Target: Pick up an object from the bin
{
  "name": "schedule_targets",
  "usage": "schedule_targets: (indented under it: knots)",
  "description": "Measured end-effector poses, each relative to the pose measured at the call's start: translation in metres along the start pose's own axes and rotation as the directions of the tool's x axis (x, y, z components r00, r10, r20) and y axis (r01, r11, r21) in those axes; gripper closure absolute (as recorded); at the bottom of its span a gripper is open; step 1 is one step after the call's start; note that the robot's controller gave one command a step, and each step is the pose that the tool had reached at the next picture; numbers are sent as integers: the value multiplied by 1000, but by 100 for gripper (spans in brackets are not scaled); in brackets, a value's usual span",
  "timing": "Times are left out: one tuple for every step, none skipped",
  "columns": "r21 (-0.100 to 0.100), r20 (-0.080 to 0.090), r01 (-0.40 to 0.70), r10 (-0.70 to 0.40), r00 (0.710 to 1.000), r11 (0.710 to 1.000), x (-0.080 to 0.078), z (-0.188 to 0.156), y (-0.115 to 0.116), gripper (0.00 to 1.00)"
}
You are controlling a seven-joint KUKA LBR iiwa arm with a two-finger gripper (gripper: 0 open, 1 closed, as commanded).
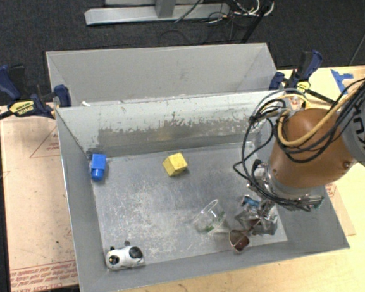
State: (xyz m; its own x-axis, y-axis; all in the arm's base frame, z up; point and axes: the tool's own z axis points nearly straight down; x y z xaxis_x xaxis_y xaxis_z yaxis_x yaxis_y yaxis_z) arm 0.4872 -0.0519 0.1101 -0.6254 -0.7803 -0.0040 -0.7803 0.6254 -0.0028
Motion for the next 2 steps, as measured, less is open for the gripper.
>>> schedule_targets:
  knots:
    - [-2,-1,0,0,1000,1000,0,-6,1,100]
    - [-7,-4,-1,1,1000,1000,0,-17,2,100]
